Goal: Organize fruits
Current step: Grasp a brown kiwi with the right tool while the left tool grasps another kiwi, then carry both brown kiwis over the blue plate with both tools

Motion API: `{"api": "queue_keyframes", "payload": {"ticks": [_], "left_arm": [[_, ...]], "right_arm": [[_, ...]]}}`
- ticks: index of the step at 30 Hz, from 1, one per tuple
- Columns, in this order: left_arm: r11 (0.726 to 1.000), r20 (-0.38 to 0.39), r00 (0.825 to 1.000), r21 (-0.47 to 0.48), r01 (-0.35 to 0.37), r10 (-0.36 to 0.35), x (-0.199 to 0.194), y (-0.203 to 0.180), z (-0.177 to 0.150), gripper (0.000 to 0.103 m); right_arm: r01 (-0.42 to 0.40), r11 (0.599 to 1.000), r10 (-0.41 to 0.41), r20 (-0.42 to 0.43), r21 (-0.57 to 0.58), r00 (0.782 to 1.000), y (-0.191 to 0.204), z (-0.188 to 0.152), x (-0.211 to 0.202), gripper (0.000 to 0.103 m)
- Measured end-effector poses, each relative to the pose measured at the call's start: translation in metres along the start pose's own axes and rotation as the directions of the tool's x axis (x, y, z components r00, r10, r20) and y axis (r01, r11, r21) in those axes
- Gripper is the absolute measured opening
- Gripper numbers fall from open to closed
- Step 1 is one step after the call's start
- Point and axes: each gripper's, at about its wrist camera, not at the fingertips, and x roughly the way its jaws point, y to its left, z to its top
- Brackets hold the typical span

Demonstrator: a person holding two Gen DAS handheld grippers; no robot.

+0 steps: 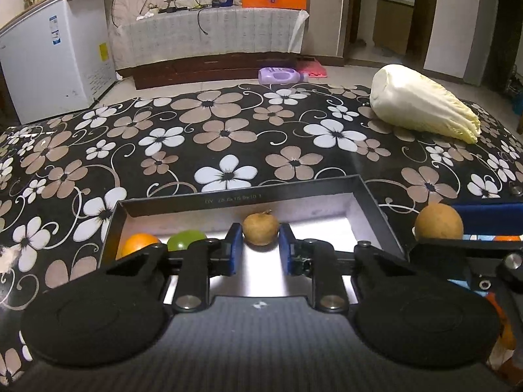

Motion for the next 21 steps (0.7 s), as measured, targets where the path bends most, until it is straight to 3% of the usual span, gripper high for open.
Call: {"api": "queue_keyframes", "payload": {"ticks": [21], "left_arm": [[0.998,0.002,0.998,0.002,-0.065,0.065,-0.063,0.000,-0.037,0.028]], "right_arm": [[-0.024,0.999,0.022,0.055,0.037,0.998,0.016,-0.010,-0.034,0.026]]}}
